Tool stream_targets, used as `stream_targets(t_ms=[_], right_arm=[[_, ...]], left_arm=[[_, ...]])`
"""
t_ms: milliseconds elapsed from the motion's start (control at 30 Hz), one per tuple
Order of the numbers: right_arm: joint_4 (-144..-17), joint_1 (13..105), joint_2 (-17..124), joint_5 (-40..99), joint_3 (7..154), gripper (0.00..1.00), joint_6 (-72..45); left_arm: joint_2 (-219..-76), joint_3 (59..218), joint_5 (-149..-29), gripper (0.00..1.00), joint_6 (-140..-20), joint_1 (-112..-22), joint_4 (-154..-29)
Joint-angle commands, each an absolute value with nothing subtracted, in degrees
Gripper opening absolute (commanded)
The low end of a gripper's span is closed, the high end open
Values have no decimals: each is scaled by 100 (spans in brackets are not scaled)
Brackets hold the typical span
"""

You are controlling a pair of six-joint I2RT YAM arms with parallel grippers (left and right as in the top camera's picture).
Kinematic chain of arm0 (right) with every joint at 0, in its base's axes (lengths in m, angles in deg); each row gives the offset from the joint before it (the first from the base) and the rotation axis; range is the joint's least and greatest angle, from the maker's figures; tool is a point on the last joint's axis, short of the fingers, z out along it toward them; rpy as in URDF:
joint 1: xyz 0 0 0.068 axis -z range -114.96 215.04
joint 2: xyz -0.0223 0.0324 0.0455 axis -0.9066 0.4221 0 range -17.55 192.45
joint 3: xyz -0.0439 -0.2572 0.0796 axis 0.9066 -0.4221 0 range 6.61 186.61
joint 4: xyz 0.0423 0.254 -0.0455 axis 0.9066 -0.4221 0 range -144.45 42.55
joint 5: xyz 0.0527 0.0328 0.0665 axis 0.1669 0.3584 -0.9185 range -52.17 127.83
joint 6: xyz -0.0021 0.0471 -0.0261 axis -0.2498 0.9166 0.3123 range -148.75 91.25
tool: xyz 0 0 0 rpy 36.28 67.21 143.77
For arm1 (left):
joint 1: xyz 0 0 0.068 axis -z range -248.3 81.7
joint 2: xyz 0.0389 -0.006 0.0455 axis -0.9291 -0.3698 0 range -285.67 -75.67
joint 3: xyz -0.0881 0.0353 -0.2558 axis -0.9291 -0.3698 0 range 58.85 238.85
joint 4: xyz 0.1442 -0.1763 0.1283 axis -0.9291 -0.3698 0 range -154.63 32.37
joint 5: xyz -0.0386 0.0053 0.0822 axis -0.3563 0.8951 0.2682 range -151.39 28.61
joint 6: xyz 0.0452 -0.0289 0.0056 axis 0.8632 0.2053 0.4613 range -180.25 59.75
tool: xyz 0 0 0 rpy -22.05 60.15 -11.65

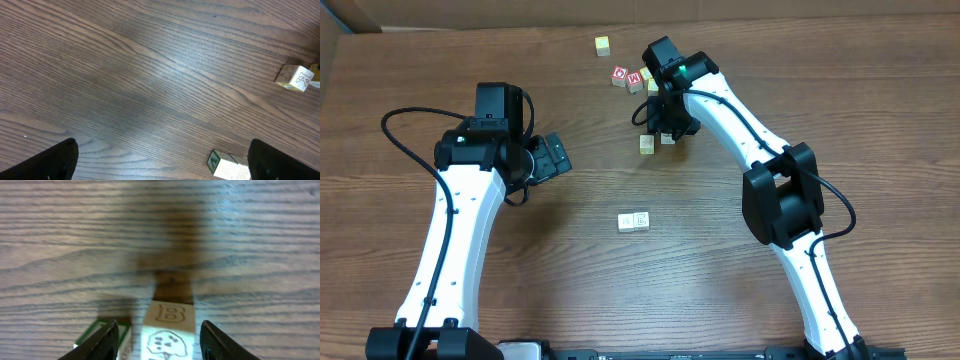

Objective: Flip 4 blocks
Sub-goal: 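Grasp the 'B' block with the right gripper and lift it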

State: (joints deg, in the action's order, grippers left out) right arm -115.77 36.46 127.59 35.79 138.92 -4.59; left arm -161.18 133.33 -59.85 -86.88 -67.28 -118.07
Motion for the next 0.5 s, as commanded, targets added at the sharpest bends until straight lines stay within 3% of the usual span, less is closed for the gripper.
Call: stream_targets(t_ms=[0,200,300,467], right_arm=[[-11690,3655,12833,3692,13899,53,-448],[-11762,3652,12833,3694,13899,46,-448],[-11765,3655,12833,3692,13899,36,-448],[-11786,3655,12823,3690,13908,35,-448]], left_arm=[[-16116,13394,-5972,100,-8662,-6752,-11805],[-16116,13394,-5972,100,-8662,-6752,-11805],[-16116,13394,-5972,100,-8662,-6752,-11803],[-16116,13394,-5972,100,-8662,-6752,-11805]])
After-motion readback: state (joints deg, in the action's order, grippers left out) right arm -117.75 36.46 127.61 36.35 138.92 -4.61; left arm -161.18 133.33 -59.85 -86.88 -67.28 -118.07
